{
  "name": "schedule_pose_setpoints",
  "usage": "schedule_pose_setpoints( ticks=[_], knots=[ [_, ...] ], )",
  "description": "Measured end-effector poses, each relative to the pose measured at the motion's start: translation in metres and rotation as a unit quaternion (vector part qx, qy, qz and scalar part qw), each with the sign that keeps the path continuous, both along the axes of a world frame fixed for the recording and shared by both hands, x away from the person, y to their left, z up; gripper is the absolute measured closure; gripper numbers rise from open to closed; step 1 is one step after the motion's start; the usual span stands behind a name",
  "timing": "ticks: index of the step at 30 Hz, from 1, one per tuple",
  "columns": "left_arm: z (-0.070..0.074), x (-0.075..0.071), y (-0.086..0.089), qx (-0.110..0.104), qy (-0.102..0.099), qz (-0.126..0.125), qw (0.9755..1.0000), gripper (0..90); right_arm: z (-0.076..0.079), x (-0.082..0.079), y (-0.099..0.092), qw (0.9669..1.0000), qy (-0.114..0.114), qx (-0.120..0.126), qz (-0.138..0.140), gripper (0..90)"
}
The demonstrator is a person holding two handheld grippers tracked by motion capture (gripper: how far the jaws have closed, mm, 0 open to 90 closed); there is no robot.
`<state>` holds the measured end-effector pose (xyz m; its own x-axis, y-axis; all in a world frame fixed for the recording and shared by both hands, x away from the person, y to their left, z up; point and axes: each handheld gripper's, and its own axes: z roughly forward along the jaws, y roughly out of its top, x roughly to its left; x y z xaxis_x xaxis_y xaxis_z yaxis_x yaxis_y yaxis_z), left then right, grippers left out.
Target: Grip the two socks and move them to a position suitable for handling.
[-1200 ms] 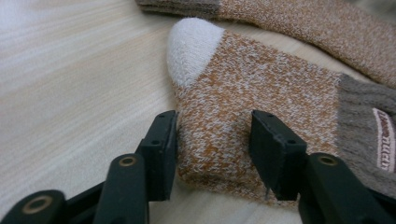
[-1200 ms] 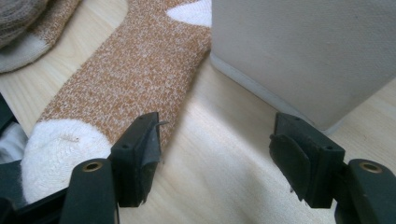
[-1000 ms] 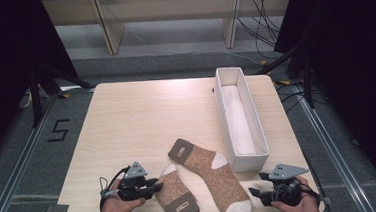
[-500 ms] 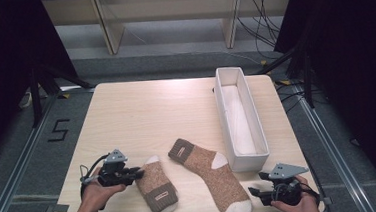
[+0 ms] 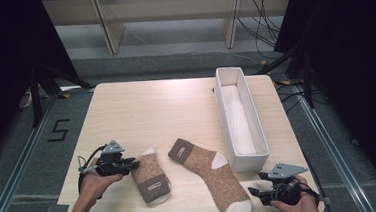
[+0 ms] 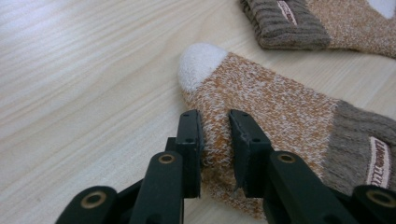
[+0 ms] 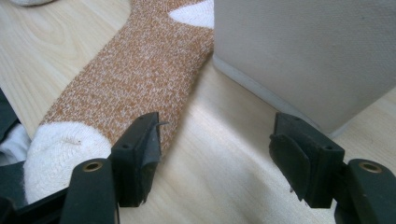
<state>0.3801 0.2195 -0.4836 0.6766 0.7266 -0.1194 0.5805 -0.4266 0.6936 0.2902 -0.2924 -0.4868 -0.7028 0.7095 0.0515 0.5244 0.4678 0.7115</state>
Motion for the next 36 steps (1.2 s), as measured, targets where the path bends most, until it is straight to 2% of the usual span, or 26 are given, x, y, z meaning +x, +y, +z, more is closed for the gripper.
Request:
schedule_pose_setpoints(
  ticks=[1,3,4,5,6,8,9,10,11,12,13,15,16,17,18,19,22,23,24,25,26,29,31,33,35,36],
  knots=[
    [-0.001,0.001,0.000,0.004,-0.009,0.001,1.0000,73.0,0.000,0.000,0.000,1.0000,0.002,0.000,-0.002,33.7],
    [-0.001,0.002,0.000,-0.001,-0.009,0.006,0.9999,69.9,0.000,0.000,0.000,1.0000,0.002,-0.001,-0.001,33.7],
    [0.000,0.002,0.001,-0.001,-0.009,0.017,0.9998,66.2,-0.001,0.000,0.001,1.0000,0.006,0.003,-0.001,33.6],
    [0.003,0.000,0.002,0.005,-0.011,0.036,0.9993,58.2,-0.001,0.000,0.001,1.0000,0.007,0.004,-0.001,33.6],
    [0.007,-0.003,0.003,0.005,-0.015,0.043,0.9990,50.4,0.000,0.000,0.001,1.0000,0.001,-0.001,-0.001,33.6],
    [0.017,-0.014,0.002,-0.021,-0.035,0.053,0.9978,45.0,0.000,0.000,0.000,1.0000,0.000,0.006,0.005,33.6],
    [0.021,-0.021,-0.001,-0.039,-0.041,0.055,0.9969,45.4,0.000,-0.001,0.000,1.0000,0.005,0.005,0.001,33.6],
    [0.026,-0.029,-0.005,-0.041,-0.043,0.041,0.9974,46.7,0.000,0.000,0.000,1.0000,0.004,0.005,0.002,33.6],
    [0.030,-0.041,-0.012,-0.042,-0.044,0.016,0.9980,46.8,-0.001,0.001,0.000,1.0000,0.003,0.006,0.003,33.5],
    [0.030,-0.041,-0.012,-0.042,-0.044,0.016,0.9980,46.7,-0.001,0.001,0.000,1.0000,0.003,0.006,0.003,33.5],
    [0.033,-0.059,-0.024,-0.046,-0.028,-0.028,0.9982,46.7,-0.001,0.000,0.000,1.0000,0.002,0.005,0.001,33.5],
    [0.031,-0.072,-0.038,-0.044,-0.019,-0.057,0.9972,47.4,-0.002,0.001,0.000,1.0000,-0.001,0.001,0.002,33.5],
    [0.031,-0.072,-0.038,-0.044,-0.019,-0.057,0.9972,47.8,-0.002,0.001,0.000,1.0000,-0.001,0.001,0.002,33.5],
    [0.028,-0.079,-0.047,-0.045,-0.017,-0.063,0.9968,47.8,-0.001,0.001,0.001,1.0000,0.005,0.002,0.005,33.4],
    [0.026,-0.084,-0.054,-0.020,-0.015,-0.083,0.9963,47.8,-0.001,0.000,0.001,1.0000,0.004,0.002,0.006,33.5],
    [0.023,-0.085,-0.057,-0.013,-0.016,-0.086,0.9961,47.4,-0.001,-0.001,0.002,1.0000,0.005,0.005,0.002,33.4],
    [0.011,-0.084,-0.063,0.010,-0.022,-0.078,0.9967,47.5,-0.001,0.000,0.002,1.0000,0.003,0.004,0.006,33.4],
    [0.005,-0.083,-0.065,0.012,-0.017,-0.078,0.9967,48.4,0.000,-0.002,0.003,0.9999,0.013,0.008,-0.004,33.4],
    [-0.001,-0.082,-0.066,0.022,-0.015,-0.081,0.9964,50.0,0.000,-0.001,0.002,1.0000,0.004,0.007,0.004,33.4],
    [-0.006,-0.081,-0.067,0.029,-0.021,-0.082,0.9960,52.1,0.000,-0.002,0.002,0.9999,0.010,0.009,-0.002,33.4],
    [-0.009,-0.080,-0.067,0.027,-0.026,-0.076,0.9964,54.3,-0.001,0.000,0.001,1.0000,0.003,0.002,0.006,33.4],
    [-0.008,-0.080,-0.064,0.033,-0.033,-0.073,0.9963,63.1,-0.002,0.000,0.003,1.0000,0.007,0.001,0.006,33.3],
    [-0.009,-0.083,-0.066,0.031,-0.035,-0.073,0.9962,73.9,-0.002,0.000,0.003,0.9999,0.003,0.002,0.011,33.3],
    [-0.008,-0.083,-0.066,0.037,-0.040,-0.072,0.9959,81.4,0.000,-0.001,0.003,0.9999,0.009,0.007,-0.001,33.4],
    [-0.002,-0.083,-0.066,0.047,-0.049,-0.082,0.9943,83.2,0.000,-0.001,0.003,0.9999,0.008,0.008,-0.001,33.4],
    [0.000,-0.082,-0.066,0.045,-0.047,-0.087,0.9941,83.2,-0.001,-0.001,0.002,1.0000,0.006,0.007,0.001,33.4]
  ],
)
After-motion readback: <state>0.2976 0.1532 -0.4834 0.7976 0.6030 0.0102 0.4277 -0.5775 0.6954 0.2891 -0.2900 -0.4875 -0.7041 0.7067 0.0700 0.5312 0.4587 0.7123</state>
